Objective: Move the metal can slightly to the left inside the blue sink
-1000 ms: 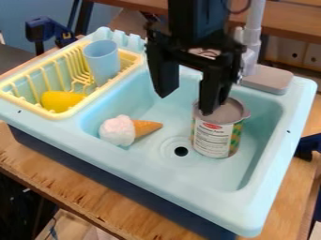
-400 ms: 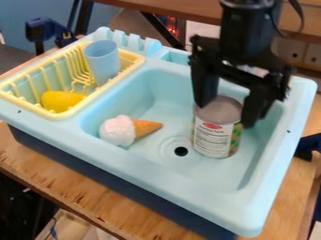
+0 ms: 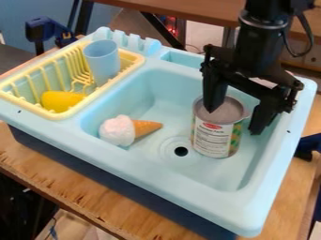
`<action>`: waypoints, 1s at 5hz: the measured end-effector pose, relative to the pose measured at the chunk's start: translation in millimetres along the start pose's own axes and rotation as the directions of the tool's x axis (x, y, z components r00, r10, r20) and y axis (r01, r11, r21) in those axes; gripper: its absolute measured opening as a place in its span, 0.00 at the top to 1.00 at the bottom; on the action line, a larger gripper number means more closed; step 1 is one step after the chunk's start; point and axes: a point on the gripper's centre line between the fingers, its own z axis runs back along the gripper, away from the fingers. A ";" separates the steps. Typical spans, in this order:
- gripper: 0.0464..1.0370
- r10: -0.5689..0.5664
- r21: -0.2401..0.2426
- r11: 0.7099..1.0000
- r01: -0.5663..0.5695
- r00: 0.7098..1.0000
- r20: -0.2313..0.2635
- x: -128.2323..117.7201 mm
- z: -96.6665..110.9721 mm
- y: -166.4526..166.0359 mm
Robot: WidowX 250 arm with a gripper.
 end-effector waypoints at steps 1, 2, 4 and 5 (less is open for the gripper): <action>0.04 0.013 0.040 0.999 -0.012 1.000 -0.006 8.5 -8.2 3.3; 0.04 0.022 0.053 0.998 -0.022 1.000 -0.004 15.3 -12.9 3.4; 0.04 0.006 0.087 0.996 -0.005 1.000 -0.010 18.8 -23.3 -4.0; 0.04 0.008 0.115 0.993 -0.005 1.000 -0.025 18.8 -29.1 -1.5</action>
